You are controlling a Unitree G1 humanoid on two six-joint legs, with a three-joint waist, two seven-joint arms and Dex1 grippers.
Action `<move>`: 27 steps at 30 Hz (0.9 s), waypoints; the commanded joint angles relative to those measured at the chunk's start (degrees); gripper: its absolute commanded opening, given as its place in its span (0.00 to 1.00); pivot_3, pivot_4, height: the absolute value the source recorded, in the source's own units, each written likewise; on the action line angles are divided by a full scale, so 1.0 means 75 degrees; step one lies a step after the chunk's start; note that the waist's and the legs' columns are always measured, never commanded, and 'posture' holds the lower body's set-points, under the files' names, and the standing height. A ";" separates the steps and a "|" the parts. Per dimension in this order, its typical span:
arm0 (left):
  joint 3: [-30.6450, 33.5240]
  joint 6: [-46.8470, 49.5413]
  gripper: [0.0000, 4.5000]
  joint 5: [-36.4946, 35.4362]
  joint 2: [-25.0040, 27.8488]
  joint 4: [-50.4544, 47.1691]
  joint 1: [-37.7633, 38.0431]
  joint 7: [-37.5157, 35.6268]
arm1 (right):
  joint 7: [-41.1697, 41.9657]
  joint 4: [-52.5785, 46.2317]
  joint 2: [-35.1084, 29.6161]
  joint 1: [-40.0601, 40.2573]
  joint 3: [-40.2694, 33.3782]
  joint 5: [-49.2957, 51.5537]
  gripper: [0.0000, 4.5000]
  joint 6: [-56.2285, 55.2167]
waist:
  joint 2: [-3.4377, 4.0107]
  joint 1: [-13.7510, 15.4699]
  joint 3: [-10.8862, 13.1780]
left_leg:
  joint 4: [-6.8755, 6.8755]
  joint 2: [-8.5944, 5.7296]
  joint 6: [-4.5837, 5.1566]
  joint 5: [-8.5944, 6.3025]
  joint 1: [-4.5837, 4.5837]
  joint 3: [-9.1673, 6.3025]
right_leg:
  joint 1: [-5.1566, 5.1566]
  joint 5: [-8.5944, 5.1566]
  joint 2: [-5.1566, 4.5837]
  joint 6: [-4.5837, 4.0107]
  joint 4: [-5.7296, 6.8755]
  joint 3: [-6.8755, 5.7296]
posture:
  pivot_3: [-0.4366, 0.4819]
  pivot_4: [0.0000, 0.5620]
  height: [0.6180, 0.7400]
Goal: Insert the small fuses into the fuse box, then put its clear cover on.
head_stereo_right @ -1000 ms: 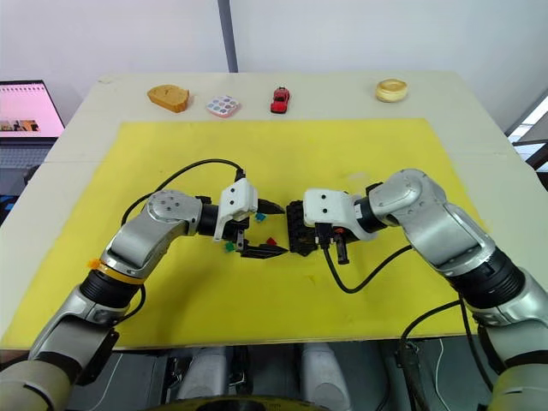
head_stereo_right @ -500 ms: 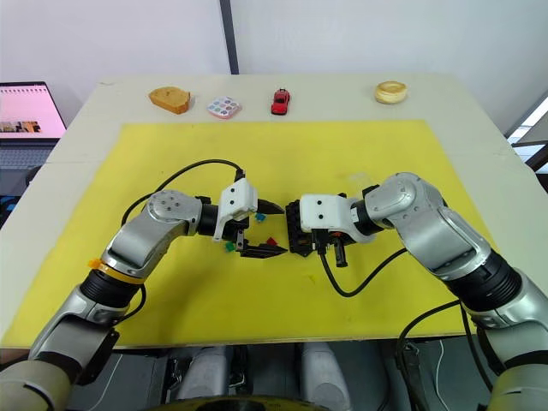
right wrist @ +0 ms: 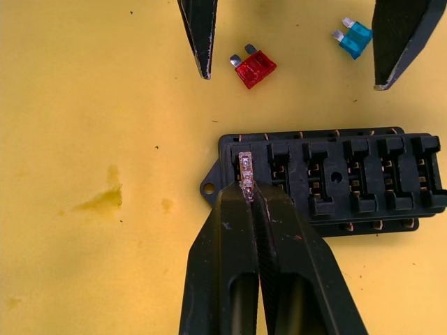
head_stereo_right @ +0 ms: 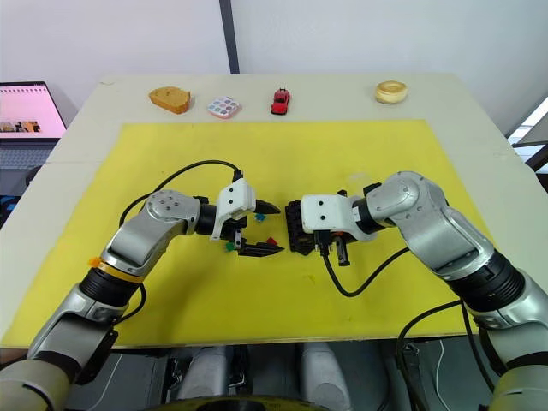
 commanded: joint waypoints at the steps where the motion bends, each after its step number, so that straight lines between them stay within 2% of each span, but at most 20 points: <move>1: 0.0056 -0.0118 0.99 0.0023 -0.0021 -0.0016 -0.0162 -0.0038 | -0.0051 -0.0116 -0.0135 0.0014 -0.0243 -0.0096 0.00 0.0018 | 0.0000 0.0002 0.0000 | 0.0000 0.0000 0.0000 0.0000 0.0000 0.0000 | 0.0000 0.0000 0.0000 0.0000 0.0000 0.0000 | 0.48 0.27 1.00; 4: 0.0046 -0.0138 1.00 0.0037 -0.0034 0.0021 -0.0179 -0.0058 | -0.0030 -0.0162 -0.0126 0.0009 -0.0311 -0.0024 0.22 0.0137 | 0.0000 0.0004 0.0000 | 0.0000 0.0000 0.0000 0.0000 0.0000 0.0000 | 0.0000 0.0000 -0.0001 0.0000 0.0000 0.0000 | 0.48 0.27 1.00; 7: 0.0053 -0.0147 1.00 0.0040 -0.0028 0.0025 -0.0179 -0.0071 | -0.0021 -0.0200 -0.0098 -0.0040 -0.0438 0.0098 0.54 0.0295 | 0.0000 0.0011 0.0000 | 0.0000 -0.0001 0.0000 0.0000 -0.0001 0.0000 | 0.0000 0.0000 -0.0002 0.0000 -0.0001 0.0000 | 0.48 0.27 1.00; 19: 0.0095 -0.0117 1.00 0.0035 0.0004 -0.0019 -0.0156 -0.0043 | 0.0035 -0.0426 -0.0078 -0.0071 -0.1297 0.1070 0.54 0.0931 | 0.0000 0.0010 0.0000 | -0.0001 -0.0001 0.0027 -0.0016 -0.0001 0.0001 | -0.0001 0.0000 -0.0005 0.0000 -0.0001 0.0001 | 0.48 0.27 1.00; 22: 0.0090 -0.0141 1.00 0.0050 -0.0003 0.0024 -0.0182 -0.0046 | -0.0154 -0.0263 0.0142 -0.0004 -0.1388 0.1195 0.36 0.0843 | 0.0000 0.0008 0.0000 | -0.0001 -0.0001 0.0028 -0.0017 -0.0001 0.0001 | -0.0001 0.0000 -0.0005 0.0000 -0.0002 0.0001 | 0.48 0.27 1.00; 25: 0.0091 -0.0170 1.00 0.0066 -0.0030 0.0109 -0.0234 -0.0040 | -0.0257 -0.0160 0.0261 0.0074 -0.1335 0.1239 0.02 0.0788 | 0.0000 0.0009 0.0000 | -0.0002 -0.0001 0.0028 -0.0017 -0.0001 0.0000 | -0.0001 0.0000 -0.0004 0.0000 -0.0001 0.0001 | 0.48 0.27 1.00; 27: 0.0096 -0.0185 1.00 0.0075 -0.0034 0.0144 -0.0252 -0.0037 | -0.0287 -0.0104 0.0271 0.0098 -0.1297 0.1231 0.01 0.0761 | 0.0000 0.0013 0.0000 | -0.0002 -0.0001 0.0028 -0.0017 -0.0001 0.0001 | -0.0001 0.0000 -0.0005 0.0000 -0.0001 0.0001 | 0.48 0.27 1.00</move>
